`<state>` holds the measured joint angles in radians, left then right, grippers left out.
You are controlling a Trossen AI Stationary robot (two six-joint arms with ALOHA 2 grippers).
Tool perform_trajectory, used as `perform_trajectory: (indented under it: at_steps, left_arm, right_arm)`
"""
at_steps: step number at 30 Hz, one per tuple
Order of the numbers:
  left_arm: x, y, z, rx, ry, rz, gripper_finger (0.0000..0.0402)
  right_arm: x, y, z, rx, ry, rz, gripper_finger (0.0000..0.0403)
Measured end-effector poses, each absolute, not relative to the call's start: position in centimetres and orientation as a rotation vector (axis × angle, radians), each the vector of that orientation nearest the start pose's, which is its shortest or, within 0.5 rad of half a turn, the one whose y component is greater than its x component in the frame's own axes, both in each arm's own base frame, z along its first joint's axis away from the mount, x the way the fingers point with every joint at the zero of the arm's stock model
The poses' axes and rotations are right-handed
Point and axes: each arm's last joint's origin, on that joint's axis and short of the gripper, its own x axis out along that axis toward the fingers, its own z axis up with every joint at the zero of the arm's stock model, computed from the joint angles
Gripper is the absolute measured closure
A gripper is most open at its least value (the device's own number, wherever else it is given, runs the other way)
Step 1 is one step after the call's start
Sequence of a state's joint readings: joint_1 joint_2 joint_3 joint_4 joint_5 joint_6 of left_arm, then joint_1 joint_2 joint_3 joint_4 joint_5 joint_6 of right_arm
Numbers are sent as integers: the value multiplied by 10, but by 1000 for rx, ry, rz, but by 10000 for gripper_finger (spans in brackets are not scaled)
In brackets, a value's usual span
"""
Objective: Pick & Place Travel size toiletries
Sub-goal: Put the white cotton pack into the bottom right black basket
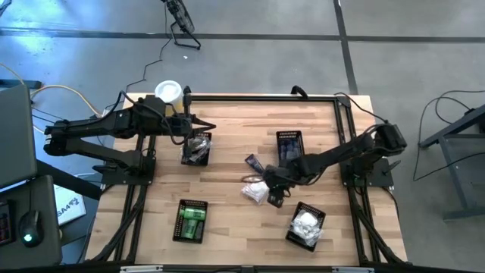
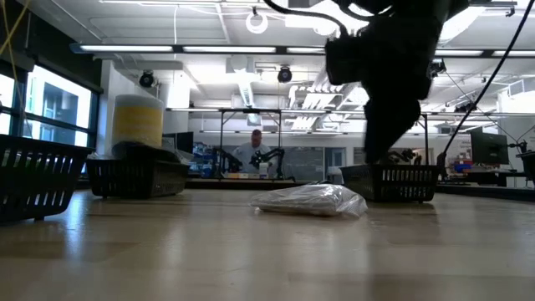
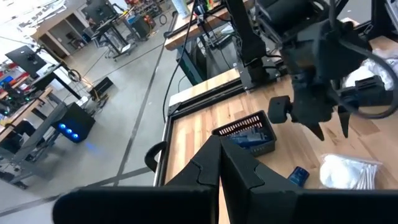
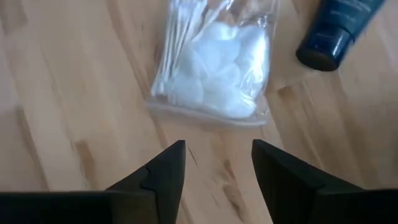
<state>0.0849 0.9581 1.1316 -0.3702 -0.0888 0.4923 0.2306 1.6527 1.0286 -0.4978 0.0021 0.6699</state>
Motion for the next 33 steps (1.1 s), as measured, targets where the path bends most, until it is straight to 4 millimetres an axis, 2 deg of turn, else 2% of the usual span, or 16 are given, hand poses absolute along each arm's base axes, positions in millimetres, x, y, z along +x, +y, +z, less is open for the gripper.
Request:
perform_trajectory:
  at_steps: [5, 8, 12, 23, 28, 33]
  left_arm:
    - [195, 19, 401, 489, 240, 120, 401]
    - [195, 19, 400, 486, 248, 118, 401]
    - [195, 19, 399, 483, 256, 116, 401]
    - [195, 19, 397, 471, 279, 107, 401]
    - [194, 19, 397, 470, 280, 107, 401]
    - [194, 19, 397, 470, 284, 106, 401]
  right_arm:
    - [308, 75, 184, 297, 1143, -97, 229]
    - [316, 74, 179, 251, 1094, -107, 228]
    - [327, 76, 167, 250, 1050, -110, 225]
    - [331, 75, 140, 234, 1128, -158, 228]
    - [331, 76, 138, 250, 1133, -173, 253]
    - [331, 76, 142, 255, 1122, -171, 303]
